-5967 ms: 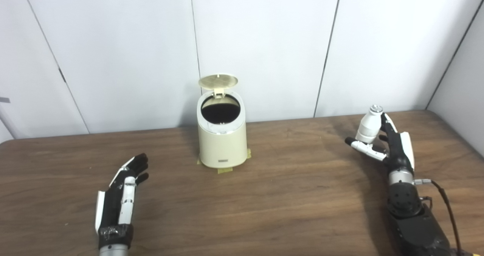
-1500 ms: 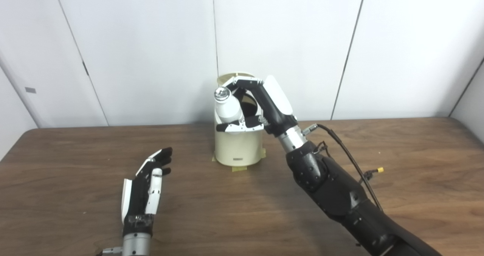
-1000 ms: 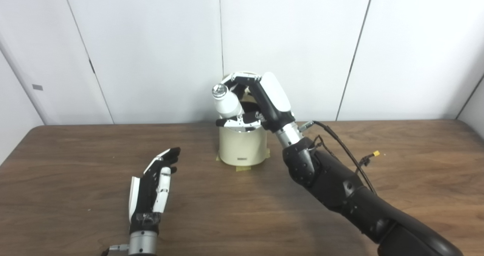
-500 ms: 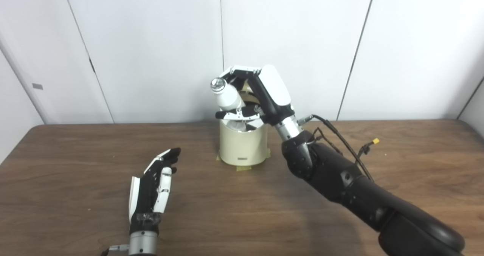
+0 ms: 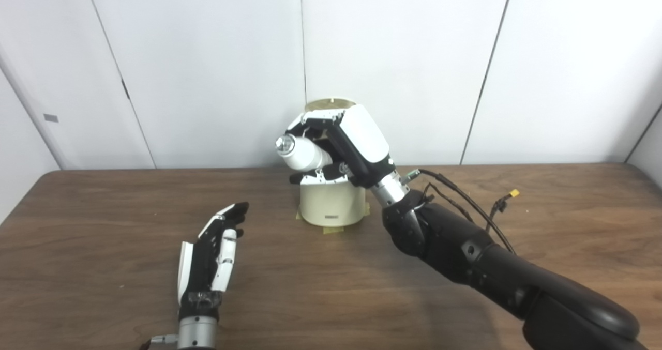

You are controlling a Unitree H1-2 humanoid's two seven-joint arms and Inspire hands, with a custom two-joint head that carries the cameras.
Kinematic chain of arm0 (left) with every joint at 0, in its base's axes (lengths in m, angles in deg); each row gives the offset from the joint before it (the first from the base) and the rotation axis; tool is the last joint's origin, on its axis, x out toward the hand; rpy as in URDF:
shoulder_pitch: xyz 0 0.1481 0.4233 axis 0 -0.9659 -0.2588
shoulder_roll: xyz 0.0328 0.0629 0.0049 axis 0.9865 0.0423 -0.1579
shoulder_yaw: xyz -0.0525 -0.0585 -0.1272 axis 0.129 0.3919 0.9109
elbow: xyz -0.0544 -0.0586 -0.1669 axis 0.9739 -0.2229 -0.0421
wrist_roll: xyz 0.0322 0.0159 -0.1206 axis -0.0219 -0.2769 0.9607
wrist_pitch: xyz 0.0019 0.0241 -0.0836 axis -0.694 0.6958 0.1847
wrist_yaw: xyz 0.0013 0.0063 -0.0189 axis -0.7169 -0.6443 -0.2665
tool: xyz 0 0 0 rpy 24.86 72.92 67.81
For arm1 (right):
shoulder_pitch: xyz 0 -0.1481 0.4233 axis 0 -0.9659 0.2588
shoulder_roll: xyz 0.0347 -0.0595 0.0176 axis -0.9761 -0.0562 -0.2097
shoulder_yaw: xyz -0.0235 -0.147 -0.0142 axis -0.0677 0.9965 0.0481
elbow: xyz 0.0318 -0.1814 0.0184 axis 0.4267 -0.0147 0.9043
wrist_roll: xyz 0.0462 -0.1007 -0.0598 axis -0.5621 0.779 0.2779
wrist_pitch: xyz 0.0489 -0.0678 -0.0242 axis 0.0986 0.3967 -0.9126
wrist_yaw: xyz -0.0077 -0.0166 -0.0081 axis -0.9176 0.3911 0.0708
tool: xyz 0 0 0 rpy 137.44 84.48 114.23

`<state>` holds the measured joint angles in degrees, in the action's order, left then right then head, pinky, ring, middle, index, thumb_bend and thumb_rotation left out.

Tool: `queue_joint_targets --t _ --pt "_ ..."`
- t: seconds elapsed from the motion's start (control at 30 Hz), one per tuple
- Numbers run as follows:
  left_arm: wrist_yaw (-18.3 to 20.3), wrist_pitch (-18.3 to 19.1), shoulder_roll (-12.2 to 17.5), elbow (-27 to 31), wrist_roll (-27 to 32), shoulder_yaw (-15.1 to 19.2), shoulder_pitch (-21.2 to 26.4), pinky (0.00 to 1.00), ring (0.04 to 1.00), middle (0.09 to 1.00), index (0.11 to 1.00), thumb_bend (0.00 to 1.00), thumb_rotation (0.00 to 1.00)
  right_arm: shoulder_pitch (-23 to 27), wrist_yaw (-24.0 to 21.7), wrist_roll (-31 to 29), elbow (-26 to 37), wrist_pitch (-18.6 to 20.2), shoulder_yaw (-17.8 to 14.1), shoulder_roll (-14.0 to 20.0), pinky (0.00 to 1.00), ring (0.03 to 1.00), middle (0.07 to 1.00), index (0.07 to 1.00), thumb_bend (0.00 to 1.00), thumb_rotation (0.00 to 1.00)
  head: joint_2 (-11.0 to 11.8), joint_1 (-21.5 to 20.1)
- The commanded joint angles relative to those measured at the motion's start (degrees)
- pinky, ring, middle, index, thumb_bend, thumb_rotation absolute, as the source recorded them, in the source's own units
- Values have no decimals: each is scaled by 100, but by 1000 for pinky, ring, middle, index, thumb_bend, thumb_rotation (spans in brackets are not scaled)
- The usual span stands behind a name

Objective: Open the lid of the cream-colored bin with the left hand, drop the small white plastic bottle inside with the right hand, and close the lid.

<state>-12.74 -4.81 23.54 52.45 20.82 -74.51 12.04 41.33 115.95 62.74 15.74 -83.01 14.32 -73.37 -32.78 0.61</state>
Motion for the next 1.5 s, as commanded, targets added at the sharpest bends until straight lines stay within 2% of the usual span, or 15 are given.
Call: queue_joint_targets --t 0.0,0.2,0.37,0.5,0.9,1.3,1.47 --pt "-44 -144 -97 -146 -121 -87 -199 757 811 812 790 165 851 361 177 52 -2 -107 28 139 374 419 496 506 515 0 1 13" --pt "-57 -180 -92 -176 -144 -103 -201 760 818 816 794 165 848 426 369 289 -111 -107 292 195 359 411 496 512 514 0 12 43" --pt "-83 -144 -112 -126 -197 -119 -225 756 815 815 795 168 840 616 1026 672 -329 -107 771 215 351 409 493 517 514 0 9 58" --pt "-96 -161 -95 -156 -232 -128 -212 758 817 817 796 174 852 770 1347 801 -486 -107 1014 216 347 411 493 516 514 0 14 65" --pt "-92 -165 -109 -146 -255 -150 -218 751 813 814 794 168 841 817 1353 701 -545 -107 939 222 353 412 494 517 513 0 29 84" --pt "-118 -192 -72 -220 -329 -161 -212 753 811 812 795 174 831 694 1079 298 -127 -107 464 249 367 419 497 510 513 0 70 74" --pt "-123 -244 -85 -245 -297 -163 -212 749 810 811 793 174 814 713 1162 199 -126 -107 376 263 376 419 496 518 512 0 80 97"
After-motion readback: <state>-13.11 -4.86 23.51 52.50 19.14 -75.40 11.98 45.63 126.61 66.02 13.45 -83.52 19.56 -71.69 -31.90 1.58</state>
